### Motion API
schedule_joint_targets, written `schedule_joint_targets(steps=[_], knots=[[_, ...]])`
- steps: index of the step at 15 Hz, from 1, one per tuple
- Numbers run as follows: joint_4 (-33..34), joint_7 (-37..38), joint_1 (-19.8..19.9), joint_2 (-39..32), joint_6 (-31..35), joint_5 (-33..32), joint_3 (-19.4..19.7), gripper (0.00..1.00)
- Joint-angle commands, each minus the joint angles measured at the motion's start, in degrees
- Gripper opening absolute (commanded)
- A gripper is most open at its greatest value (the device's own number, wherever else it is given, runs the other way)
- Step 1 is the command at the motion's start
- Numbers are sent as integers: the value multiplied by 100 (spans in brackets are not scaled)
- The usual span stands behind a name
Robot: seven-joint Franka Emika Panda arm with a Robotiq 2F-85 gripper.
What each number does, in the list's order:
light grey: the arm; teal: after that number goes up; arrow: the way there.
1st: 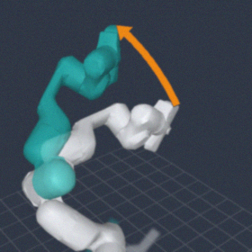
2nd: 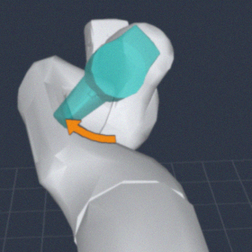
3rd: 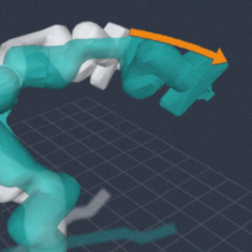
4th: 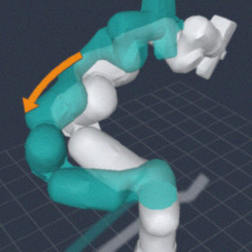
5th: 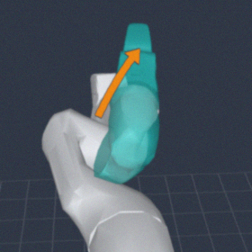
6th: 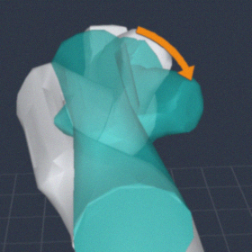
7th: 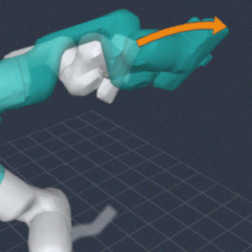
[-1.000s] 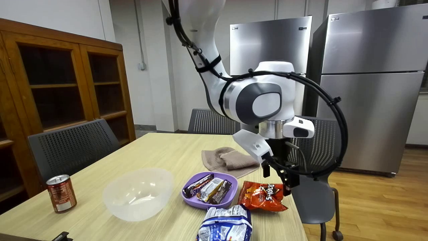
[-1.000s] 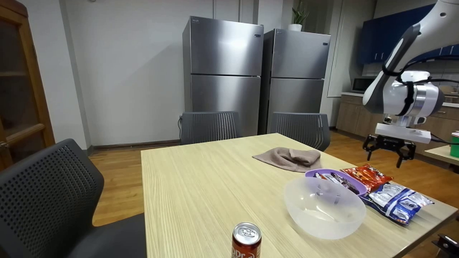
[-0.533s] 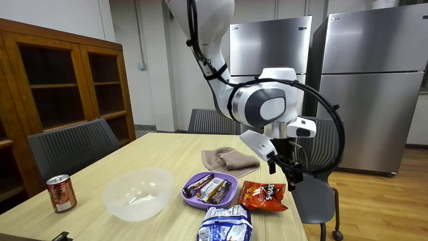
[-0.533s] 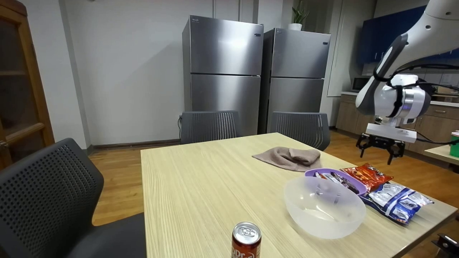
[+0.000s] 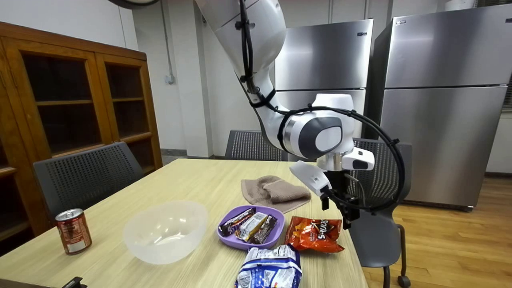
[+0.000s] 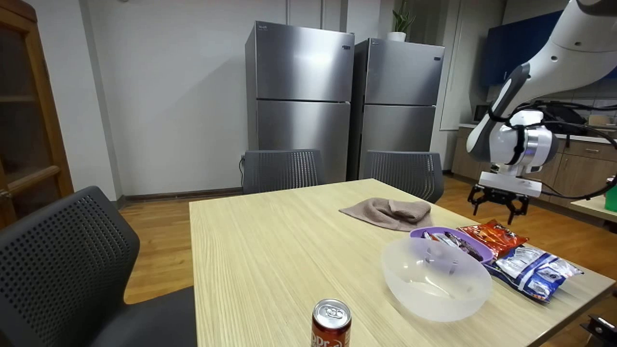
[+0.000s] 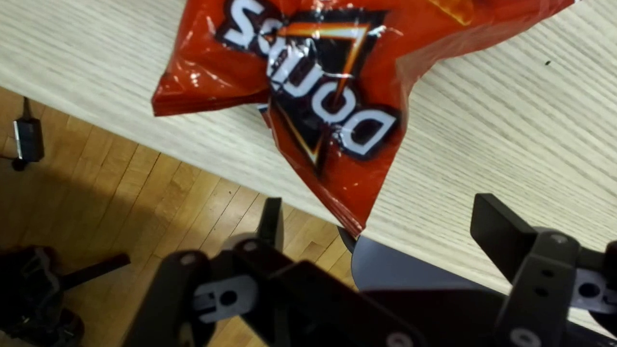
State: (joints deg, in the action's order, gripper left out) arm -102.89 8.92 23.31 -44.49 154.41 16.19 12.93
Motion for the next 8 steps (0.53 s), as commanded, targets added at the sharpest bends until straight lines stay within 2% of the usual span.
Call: schedule_joint_targets(steps=[1,8], knots=[[440,98,91,-240,-337,31,-102,100],[410,33,37,-197,-624,-84,-27,100]])
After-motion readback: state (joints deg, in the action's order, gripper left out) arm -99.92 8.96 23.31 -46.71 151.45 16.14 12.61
